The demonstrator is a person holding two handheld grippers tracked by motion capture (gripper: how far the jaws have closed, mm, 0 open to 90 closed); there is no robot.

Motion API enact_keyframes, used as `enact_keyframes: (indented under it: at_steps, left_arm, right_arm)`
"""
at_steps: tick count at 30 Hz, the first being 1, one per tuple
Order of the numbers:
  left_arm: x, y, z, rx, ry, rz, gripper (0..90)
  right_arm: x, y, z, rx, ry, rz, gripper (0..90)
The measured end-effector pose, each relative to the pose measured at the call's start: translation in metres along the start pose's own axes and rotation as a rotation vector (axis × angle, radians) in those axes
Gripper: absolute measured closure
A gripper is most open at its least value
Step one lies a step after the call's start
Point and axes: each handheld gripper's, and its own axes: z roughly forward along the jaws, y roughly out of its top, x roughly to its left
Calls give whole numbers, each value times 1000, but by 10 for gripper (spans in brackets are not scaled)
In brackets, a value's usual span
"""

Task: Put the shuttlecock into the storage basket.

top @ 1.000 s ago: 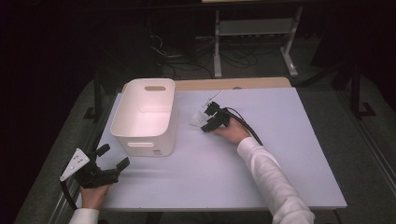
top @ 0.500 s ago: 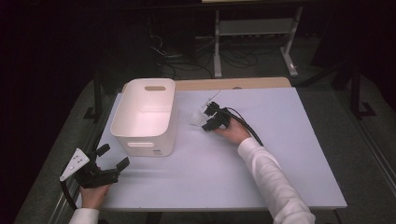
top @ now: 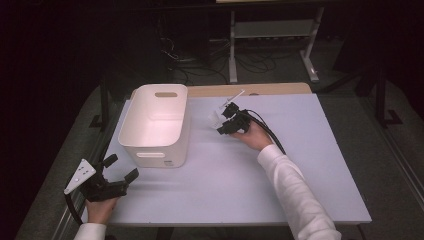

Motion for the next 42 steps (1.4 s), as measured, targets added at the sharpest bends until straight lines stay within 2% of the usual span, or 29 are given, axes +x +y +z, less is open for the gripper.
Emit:
enact_keyframes:
  at_steps: [9, 17, 18, 24, 35, 37, 38, 42]
  left_arm:
    - [0, 0, 0, 0, 5, 3, 0]
    - [0, 0, 0, 3, 7, 2, 0]
    - [0, 0, 0, 2, 7, 3, 0]
    - [-1, 0, 0, 4, 10, 8, 0]
    - [-1, 1, 0, 0, 10, 5, 0]
    - [-2, 0, 1, -18, 7, -9, 0]
    - [0, 1, -1, 6, 11, 12, 0]
    - [0, 1, -1, 0, 9, 12, 0]
  right_arm:
    - [-1, 9, -21, -36, -26, -6, 637]
    - [4, 14, -32, -43, -19, -24, 638]
    - [5, 16, -35, -36, -31, -47, 638]
    - [14, 25, -43, -54, -36, -81, 638]
    - [31, 40, -57, -83, -20, -121, 638]
    - [33, 43, -60, -88, -14, -124, 639]
    - [36, 45, -62, -91, -13, -131, 639]
    - [39, 48, -66, -98, -6, -137, 639]
